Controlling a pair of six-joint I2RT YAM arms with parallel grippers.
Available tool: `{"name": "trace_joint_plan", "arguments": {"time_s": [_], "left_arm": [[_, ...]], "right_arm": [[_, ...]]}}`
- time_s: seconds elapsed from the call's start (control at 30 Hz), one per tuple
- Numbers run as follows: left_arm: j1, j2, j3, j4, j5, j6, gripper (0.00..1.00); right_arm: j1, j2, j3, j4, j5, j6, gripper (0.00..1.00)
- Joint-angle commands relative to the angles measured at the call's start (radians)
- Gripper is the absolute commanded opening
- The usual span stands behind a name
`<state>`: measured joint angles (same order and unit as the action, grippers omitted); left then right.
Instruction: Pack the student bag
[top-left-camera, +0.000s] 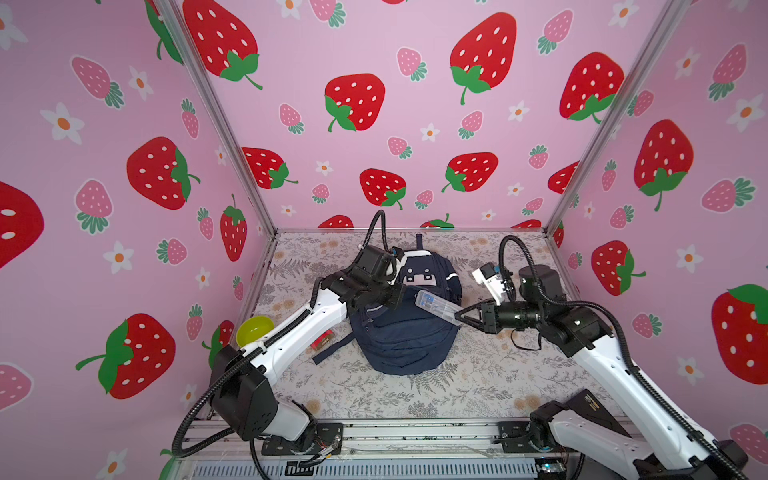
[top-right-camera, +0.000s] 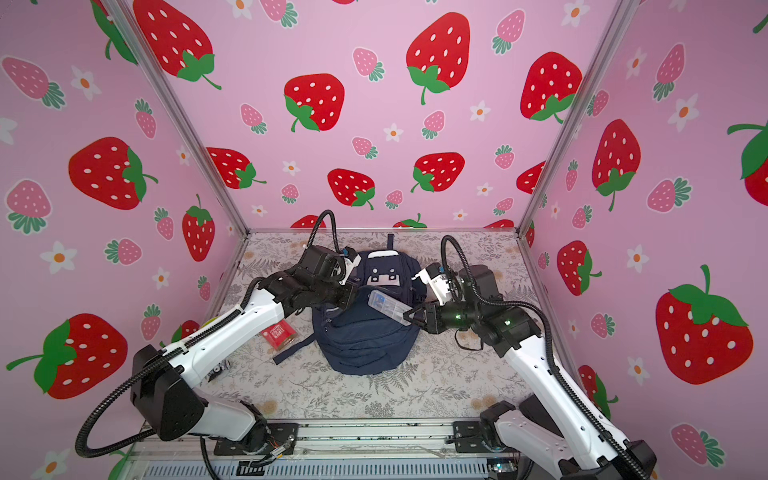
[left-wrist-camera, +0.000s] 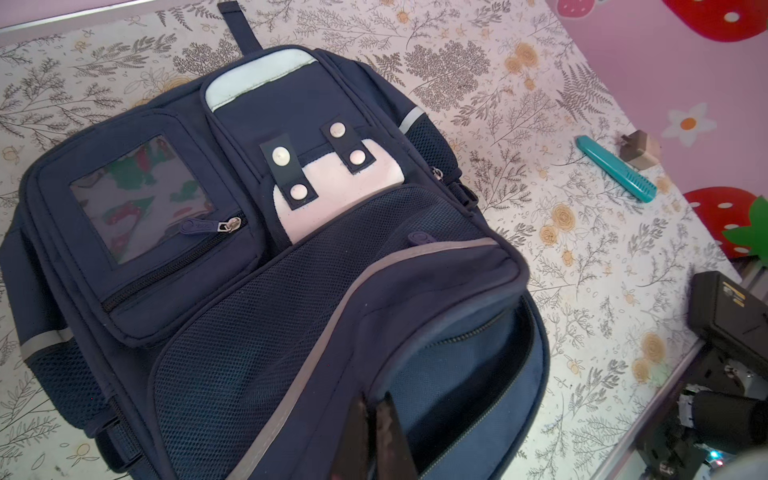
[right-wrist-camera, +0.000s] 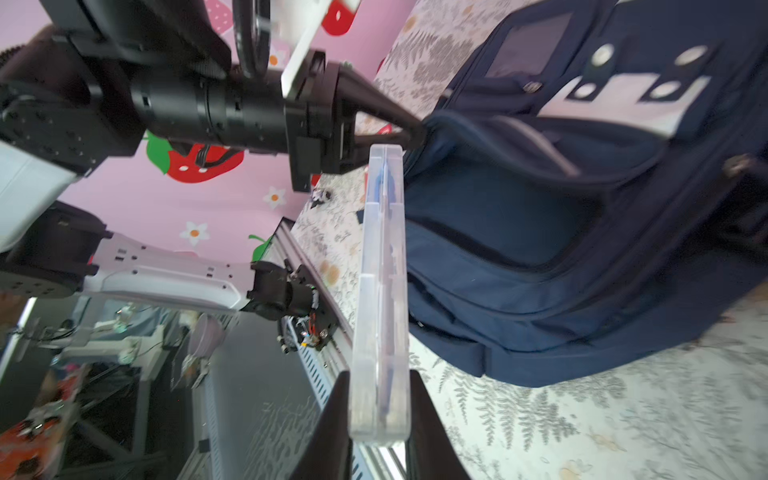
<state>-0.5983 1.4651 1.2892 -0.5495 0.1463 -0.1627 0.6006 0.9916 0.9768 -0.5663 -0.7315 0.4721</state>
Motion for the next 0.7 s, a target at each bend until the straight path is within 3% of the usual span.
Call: {"name": "trace_joint_plan", "arguments": {"time_s": [0.0,0.27,0.43,0.67], "left_arm": [[0.008,-0.009,0.065,0.088,0.038,-0.017,0.00],[0.008,-0.023,0.046,0.088,0.116,0.000,0.00],[0.009,-0.042,0.019,0.099,0.154,0.020,0.00],[0.005,-0.057,-0.002,0.120,0.203,0.040,0.00]], "right_arm": [[0.075,0.013,-0.068,0.098,-0.010,0.074,0.00],[0.096,0.147,-0.077,0.290,0.061,0.192,0.00],[0.096,0.282,-0.051,0.315,0.120,0.240,0.00],[0.100,0.425,0.037,0.408,0.114,0.283,0.00]]}}
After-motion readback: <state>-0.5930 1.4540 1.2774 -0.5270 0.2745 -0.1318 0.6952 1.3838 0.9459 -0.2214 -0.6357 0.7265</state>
